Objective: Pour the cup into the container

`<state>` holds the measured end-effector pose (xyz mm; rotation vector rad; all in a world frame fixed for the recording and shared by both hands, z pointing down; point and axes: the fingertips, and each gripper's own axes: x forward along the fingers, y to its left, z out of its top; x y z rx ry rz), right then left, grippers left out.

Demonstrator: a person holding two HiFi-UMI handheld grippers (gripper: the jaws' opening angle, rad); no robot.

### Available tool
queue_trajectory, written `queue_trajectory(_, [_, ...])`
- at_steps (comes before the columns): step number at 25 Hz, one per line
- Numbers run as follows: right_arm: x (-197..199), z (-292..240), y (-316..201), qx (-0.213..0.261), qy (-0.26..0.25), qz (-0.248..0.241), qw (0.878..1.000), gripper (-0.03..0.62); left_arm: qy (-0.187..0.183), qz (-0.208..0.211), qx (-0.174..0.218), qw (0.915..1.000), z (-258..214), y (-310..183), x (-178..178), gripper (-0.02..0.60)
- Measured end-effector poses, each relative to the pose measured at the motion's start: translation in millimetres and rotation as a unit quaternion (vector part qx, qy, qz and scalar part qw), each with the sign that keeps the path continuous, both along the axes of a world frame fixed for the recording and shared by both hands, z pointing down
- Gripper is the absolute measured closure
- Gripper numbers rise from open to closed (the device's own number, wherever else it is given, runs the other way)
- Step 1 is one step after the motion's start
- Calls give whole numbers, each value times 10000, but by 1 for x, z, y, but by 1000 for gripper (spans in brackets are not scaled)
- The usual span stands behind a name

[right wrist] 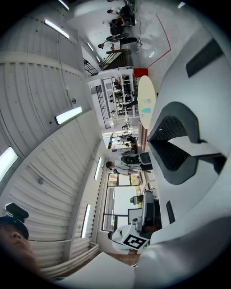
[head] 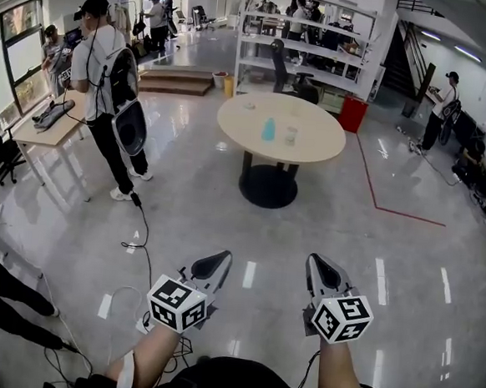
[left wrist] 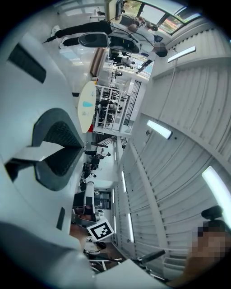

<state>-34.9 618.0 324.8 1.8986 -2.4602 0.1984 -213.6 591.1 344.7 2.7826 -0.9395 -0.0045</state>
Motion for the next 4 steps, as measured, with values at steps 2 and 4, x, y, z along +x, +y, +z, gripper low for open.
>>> queue_trajectory(2, [-1,3,3,-45,11,8,10000,589,14,-23,-49,10000,2,2,-2,589])
queue_trajectory(4, [-1,7,7,-106,10,17,9999,589,32,-26,-121,9999,5,6,-3,589])
